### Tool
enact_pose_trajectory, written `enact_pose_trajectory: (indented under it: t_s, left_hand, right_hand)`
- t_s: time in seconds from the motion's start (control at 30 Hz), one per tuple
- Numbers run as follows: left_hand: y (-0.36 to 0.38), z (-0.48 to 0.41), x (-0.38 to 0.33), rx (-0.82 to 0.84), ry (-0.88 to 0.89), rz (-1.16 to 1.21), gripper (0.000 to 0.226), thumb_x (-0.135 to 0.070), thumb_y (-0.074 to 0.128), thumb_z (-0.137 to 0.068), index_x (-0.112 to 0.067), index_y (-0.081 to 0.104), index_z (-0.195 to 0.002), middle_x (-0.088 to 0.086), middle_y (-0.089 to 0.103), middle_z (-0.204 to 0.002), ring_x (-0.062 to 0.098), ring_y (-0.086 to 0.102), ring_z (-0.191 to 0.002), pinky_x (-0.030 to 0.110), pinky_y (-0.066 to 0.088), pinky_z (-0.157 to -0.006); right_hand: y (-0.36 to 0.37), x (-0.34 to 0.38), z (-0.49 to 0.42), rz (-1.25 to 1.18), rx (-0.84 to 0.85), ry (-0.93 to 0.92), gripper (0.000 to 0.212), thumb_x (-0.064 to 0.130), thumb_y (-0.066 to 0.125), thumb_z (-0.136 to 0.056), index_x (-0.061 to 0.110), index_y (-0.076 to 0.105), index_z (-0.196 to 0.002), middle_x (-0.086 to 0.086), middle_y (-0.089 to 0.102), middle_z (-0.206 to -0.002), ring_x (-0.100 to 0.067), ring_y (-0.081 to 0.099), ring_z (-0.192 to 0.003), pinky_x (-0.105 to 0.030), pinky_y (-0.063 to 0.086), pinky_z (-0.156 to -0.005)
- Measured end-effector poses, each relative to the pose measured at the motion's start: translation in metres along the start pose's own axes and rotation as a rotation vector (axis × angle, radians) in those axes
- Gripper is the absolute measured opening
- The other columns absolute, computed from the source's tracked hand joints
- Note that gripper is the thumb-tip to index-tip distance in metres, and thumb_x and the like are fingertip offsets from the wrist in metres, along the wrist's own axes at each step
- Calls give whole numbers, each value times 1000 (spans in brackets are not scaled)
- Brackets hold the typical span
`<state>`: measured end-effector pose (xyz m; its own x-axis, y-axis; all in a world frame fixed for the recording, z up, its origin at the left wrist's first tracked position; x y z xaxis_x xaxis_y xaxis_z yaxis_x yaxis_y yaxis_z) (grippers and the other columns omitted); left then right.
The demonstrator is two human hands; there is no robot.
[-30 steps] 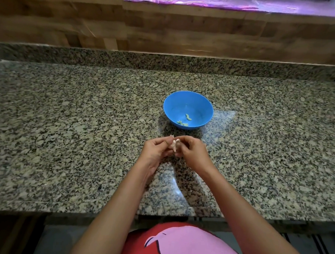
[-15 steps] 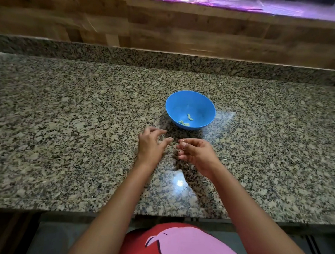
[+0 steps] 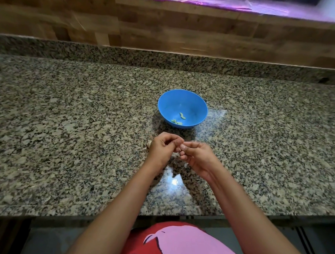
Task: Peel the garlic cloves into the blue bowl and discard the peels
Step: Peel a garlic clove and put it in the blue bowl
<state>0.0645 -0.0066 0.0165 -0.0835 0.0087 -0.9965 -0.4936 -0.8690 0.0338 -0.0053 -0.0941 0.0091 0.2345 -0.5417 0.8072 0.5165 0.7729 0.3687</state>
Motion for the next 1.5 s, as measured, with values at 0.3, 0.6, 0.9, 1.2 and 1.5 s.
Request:
enact_pose_trajectory:
  t_s: [0.3,0.6,0.9,1.2,1.5]
  left_hand:
    - [-29,3,9,-211,-66,39,8,-16,60,-90,-18,62,-83,1,62,-72,10,58,-58,22,50,-51]
    - [-47,15,22,-263,-107,128,6,-9,64,-87,-7,64,-92,8,67,-83,14,66,-69,21,56,-64]
    - [-1,27,22,-202,-128,460,22,7,63,-82,-13,59,-91,5,63,-77,10,65,-67,22,56,-66]
    - [11,41,19,9,268,-562,28,-20,58,-93,-14,62,-120,1,62,-119,9,56,-108,17,41,-94]
    - [1,40,20,-77,216,-458,26,-23,58,-92,-16,65,-116,-1,65,-115,9,58,-102,14,43,-85]
  right_hand:
    - [0,4,-13,274,-62,-45,1,-2,64,-84,-2,63,-83,-10,63,-65,-13,58,-49,-20,52,-50]
    - [14,12,-23,900,-115,-138,19,13,57,-93,6,66,-108,-10,68,-76,-15,61,-59,-15,45,-43]
    - [-10,1,17,260,-107,-163,5,0,66,-82,1,69,-86,-15,68,-75,-15,60,-56,-19,52,-51]
    - [-26,30,7,1395,-178,-339,14,4,52,-92,5,65,-88,-3,61,-86,-10,56,-74,-11,44,-60]
    - [11,10,7,2082,91,-583,24,6,40,-97,-1,52,-117,-17,53,-116,-29,47,-112,-37,43,-93]
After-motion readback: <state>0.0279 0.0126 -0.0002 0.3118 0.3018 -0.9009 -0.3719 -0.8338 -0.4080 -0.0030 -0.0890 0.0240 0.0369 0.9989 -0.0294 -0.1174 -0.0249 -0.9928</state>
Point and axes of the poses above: each hand's wrist, its own z-axis away from the middle knuckle, its own y-axis out of the palm, x = y × z, the point moved 8 cm from there along -z, towards the middle knuckle
